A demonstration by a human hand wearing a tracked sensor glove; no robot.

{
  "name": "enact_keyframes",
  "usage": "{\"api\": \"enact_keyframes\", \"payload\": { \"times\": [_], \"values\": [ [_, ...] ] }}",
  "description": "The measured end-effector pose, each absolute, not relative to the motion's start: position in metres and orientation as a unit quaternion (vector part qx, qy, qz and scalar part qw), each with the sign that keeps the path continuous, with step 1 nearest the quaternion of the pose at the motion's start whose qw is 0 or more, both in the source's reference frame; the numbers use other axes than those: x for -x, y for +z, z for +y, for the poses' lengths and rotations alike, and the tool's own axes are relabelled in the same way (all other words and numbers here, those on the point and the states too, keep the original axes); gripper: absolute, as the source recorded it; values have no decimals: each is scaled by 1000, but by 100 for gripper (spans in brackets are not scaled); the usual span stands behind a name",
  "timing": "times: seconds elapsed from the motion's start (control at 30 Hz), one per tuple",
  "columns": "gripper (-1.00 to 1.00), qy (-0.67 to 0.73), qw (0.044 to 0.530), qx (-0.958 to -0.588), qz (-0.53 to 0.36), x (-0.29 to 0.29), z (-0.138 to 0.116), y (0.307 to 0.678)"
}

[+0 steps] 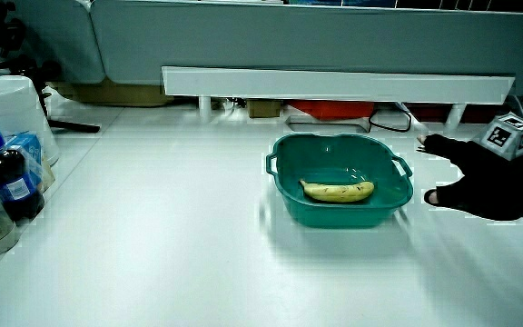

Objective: Pick banana from plate

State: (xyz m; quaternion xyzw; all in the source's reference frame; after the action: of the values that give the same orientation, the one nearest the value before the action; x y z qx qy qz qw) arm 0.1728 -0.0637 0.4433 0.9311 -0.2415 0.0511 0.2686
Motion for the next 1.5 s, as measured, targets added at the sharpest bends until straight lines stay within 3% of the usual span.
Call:
{"api": "enact_keyframes", "payload": {
  "times": [0.2,0.6,0.93,1.17,1.5],
  "values": [
    [0,66,322,-911,-248,-131,-80,439],
    [0,64,323,-903,-275,-77,-105,495],
    [0,15,353,-894,-274,-53,-100,523],
    [30,6,373,-889,-267,-50,-98,540],
    [74,-34,364,-892,-265,-43,-90,554]
  ]
}}
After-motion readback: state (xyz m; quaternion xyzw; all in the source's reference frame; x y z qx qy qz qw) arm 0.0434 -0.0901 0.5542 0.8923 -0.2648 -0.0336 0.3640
